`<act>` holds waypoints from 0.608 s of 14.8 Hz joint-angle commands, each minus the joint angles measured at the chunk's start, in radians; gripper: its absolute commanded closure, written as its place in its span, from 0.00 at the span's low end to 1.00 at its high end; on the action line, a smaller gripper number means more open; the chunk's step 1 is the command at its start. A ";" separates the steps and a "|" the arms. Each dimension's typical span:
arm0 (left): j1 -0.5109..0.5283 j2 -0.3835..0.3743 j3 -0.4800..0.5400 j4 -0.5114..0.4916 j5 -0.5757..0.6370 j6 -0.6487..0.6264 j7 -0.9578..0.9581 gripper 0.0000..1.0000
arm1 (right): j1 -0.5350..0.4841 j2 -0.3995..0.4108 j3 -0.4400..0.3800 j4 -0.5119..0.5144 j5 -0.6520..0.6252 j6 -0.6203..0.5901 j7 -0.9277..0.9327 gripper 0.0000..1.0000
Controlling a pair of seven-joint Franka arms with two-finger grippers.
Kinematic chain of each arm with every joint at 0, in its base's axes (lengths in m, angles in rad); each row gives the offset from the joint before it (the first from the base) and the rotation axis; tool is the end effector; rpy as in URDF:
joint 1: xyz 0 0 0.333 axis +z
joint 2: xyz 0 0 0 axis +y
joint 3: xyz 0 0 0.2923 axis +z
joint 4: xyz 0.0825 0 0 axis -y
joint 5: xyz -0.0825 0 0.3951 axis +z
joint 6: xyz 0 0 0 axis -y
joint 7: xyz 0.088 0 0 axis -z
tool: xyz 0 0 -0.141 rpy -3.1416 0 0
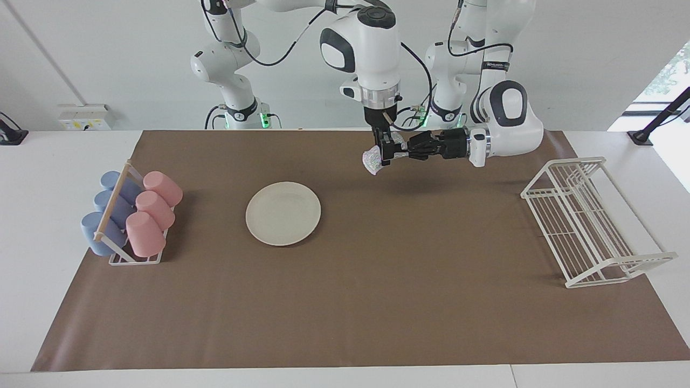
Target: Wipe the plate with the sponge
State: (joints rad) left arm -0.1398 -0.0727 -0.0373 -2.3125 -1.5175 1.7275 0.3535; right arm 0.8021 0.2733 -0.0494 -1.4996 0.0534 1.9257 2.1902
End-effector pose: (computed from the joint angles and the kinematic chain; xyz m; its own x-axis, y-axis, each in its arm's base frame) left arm 0.4735 -0.2122 0.3770 0.9540 -0.0400 -0.2971 0.2875 -0.1596 0.9444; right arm 0.4835 0.4644 0.4680 0.1263 -0.9847 -0.1201 -0.9882 -0.1144 -0.1013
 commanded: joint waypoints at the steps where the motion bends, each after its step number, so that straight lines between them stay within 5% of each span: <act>1: -0.018 -0.027 0.013 -0.030 -0.024 0.006 0.015 1.00 | -0.007 -0.009 0.006 -0.021 0.017 0.024 0.022 0.60; 2: -0.018 -0.027 0.013 -0.030 -0.024 0.007 0.015 1.00 | -0.011 -0.009 0.006 -0.019 0.029 0.024 0.022 0.69; 8: -0.018 -0.027 0.013 -0.027 -0.016 0.006 0.015 1.00 | -0.012 -0.009 0.006 -0.021 0.049 0.026 0.014 0.70; 9: -0.020 -0.027 0.013 -0.024 -0.012 0.009 0.015 0.61 | -0.012 -0.009 0.005 -0.021 0.049 0.026 0.014 0.70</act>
State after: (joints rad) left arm -0.1398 -0.0728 -0.0366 -2.3125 -1.5175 1.7273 0.3542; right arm 0.7967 0.2733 -0.0510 -1.5008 0.0890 1.9269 2.1903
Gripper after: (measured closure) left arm 0.943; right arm 0.700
